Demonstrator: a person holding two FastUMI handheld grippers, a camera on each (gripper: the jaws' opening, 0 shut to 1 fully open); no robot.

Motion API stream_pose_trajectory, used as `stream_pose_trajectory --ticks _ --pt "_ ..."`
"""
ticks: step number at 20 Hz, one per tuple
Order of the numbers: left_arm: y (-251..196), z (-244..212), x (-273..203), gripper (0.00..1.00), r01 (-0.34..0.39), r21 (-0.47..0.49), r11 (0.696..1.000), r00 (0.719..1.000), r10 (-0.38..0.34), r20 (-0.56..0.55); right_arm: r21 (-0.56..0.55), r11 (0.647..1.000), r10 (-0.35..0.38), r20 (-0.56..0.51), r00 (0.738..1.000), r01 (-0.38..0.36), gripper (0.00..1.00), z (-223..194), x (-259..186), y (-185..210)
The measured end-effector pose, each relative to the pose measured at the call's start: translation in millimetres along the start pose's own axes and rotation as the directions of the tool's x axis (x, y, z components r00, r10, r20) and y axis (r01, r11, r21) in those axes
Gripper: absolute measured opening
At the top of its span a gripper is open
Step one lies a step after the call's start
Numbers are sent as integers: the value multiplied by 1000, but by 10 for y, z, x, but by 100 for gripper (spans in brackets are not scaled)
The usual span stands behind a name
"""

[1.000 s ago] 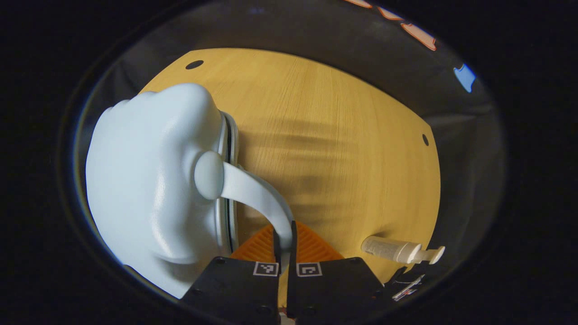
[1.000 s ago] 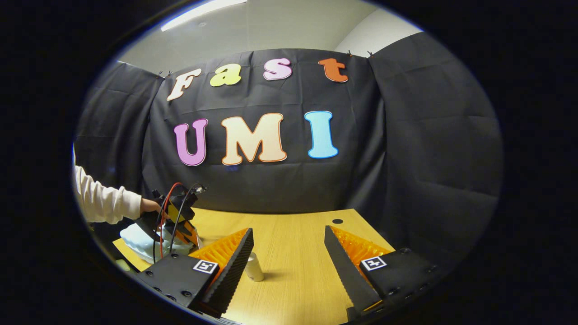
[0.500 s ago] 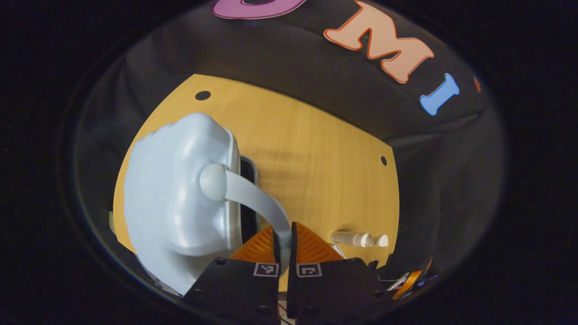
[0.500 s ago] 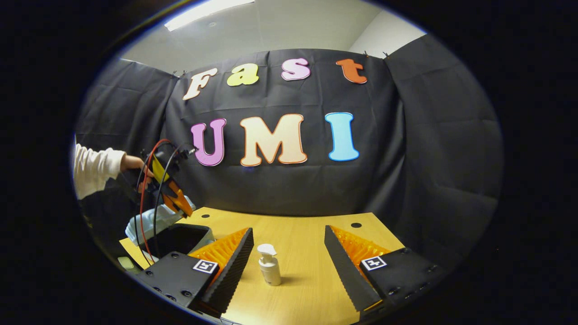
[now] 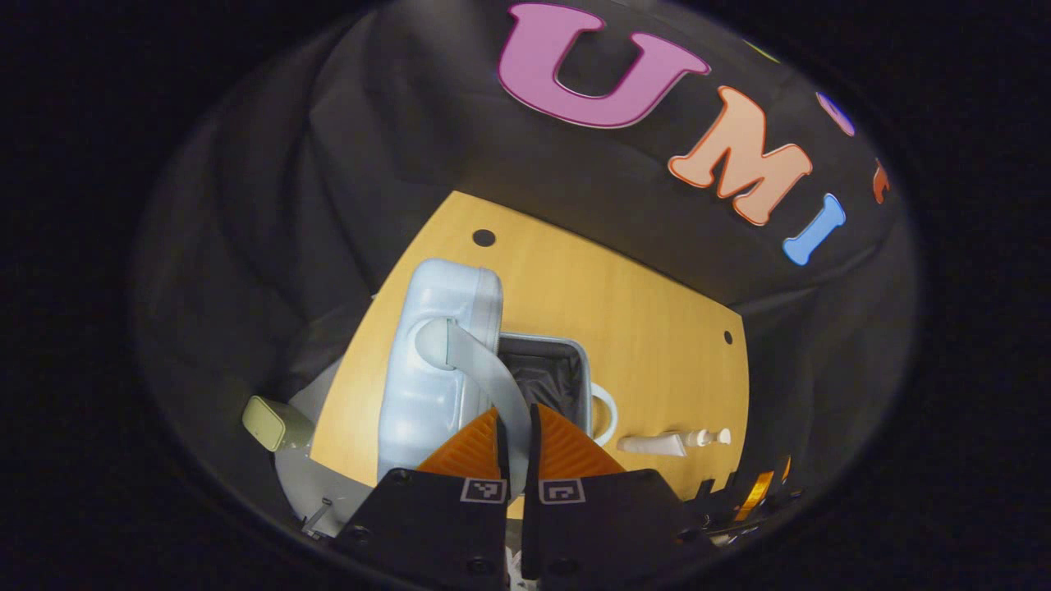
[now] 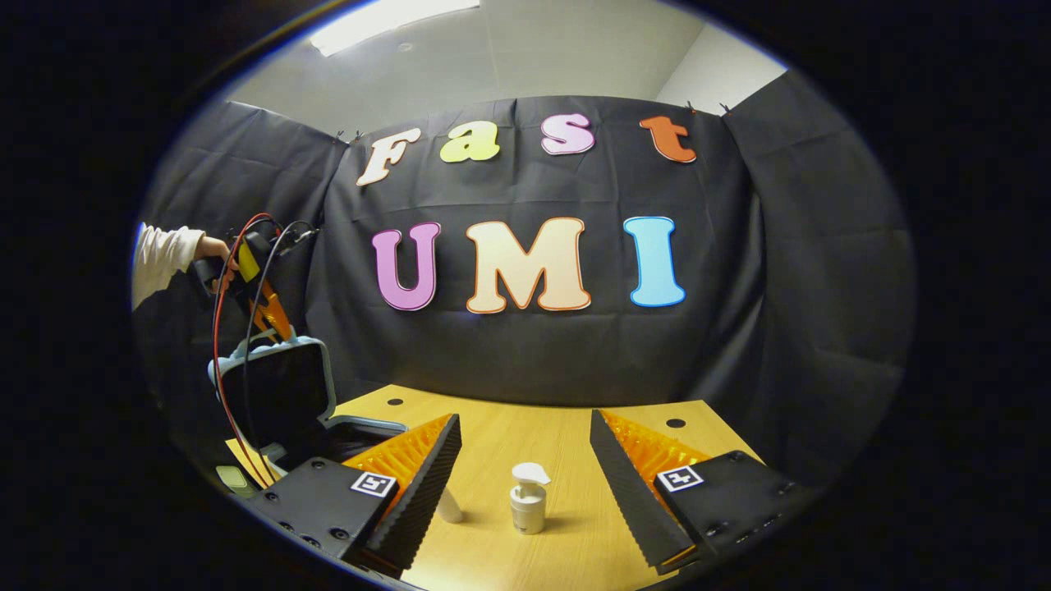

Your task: First open the suitcase, pack the skin care products into it, and then close the suitcase.

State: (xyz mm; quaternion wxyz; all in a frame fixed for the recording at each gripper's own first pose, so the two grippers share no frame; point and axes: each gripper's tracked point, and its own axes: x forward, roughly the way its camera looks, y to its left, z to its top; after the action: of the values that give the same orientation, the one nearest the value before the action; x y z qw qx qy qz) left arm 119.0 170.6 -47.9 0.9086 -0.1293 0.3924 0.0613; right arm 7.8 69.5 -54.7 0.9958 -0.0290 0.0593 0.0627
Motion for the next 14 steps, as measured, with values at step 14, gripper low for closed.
stream_pose_trajectory --ticks 14 --pt "1732 -124 303 0 -130 -33 991 990 131 43 13 999 -38 -22 999 38 99 -27 44 358"
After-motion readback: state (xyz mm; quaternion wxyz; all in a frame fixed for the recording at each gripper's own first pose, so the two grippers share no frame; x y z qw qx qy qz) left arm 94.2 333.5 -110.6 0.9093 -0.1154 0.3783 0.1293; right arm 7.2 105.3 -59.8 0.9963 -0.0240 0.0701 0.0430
